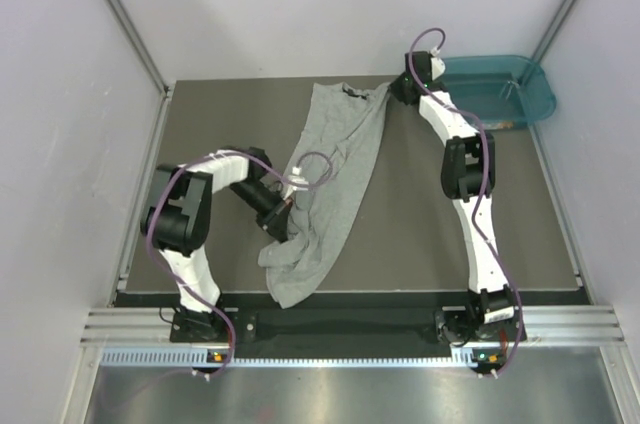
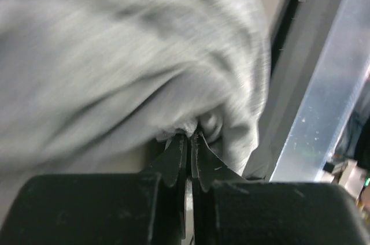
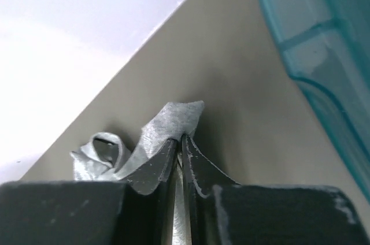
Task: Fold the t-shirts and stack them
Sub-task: Fold the tshirt
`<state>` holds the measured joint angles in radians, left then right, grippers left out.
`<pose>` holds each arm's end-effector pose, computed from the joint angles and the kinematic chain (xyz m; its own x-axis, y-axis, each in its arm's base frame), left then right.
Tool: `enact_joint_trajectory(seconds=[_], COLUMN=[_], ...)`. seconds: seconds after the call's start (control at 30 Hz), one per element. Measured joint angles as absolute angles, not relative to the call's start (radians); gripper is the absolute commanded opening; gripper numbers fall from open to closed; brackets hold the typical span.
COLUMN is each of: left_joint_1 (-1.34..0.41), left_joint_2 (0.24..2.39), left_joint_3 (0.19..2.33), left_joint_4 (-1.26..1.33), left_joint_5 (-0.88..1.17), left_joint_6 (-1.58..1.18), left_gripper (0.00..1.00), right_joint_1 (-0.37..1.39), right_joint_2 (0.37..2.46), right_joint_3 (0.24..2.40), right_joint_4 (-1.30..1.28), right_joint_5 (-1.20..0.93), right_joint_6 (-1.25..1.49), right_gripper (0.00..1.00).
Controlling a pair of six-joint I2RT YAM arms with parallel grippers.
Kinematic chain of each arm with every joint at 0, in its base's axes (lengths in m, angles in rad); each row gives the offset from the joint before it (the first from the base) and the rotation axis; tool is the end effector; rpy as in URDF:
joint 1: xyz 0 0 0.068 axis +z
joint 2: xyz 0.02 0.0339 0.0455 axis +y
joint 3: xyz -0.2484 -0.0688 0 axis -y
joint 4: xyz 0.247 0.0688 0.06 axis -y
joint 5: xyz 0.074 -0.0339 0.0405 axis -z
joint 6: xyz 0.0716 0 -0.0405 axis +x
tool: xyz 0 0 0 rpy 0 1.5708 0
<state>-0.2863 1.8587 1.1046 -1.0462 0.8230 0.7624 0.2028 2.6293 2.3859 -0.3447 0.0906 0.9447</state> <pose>0.2574 -0.1305 0.1068 -0.6534 0.6820 -0.3286 0.6683 0.3159 -0.6734 0.6004 0.1168 0.1534 -0.4212 0.7373 -0.5282 0.3660 0.6711 0.6448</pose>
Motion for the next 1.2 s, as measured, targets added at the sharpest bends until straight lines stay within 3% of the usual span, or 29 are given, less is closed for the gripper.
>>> enact_joint_trajectory(seconds=[0.2,0.33,0.43,0.47,0.53,0.87,1.2], left_joint_1=[-0.125,-0.131,-0.136,-0.132,-0.116,0.065,0.170], left_joint_2=[1.831,1.813,1.811,1.809,1.799,1.677,1.478], left_joint_3=[1.089,0.992,0.970,0.970,0.972,1.035,1.058], left_joint_4=[-1.064,-1.075,-1.081,-1.082,-1.096,-1.142,-1.150], left_joint_5=[0.645,0.562,0.532,0.527,0.525,0.497,0.535], left_joint_6=[0.690,0.663,0.652,0.651,0.649,0.624,0.653], left_gripper=[0.00,0.06,0.23,0.34,0.41,0.43,0.49], right_joint_1=[0.202,0.203,0.208,0.214,0.227,0.369,0.856], right_joint_2=[2.629,2.628,2.589,2.559,2.498,2.037,1.404], right_joint_3=[2.329,2.322,2.252,2.207,2.127,1.697,1.008], right_joint_4=[-0.345,-0.344,-0.323,-0.321,-0.334,-0.361,-0.382], right_joint_5=[0.091,0.084,0.082,0.083,0.090,0.163,0.187], right_joint_6=[0.940,0.926,0.912,0.907,0.890,0.836,0.963], right_gripper=[0.36,0.49,0.57,0.60,0.62,0.65,0.59])
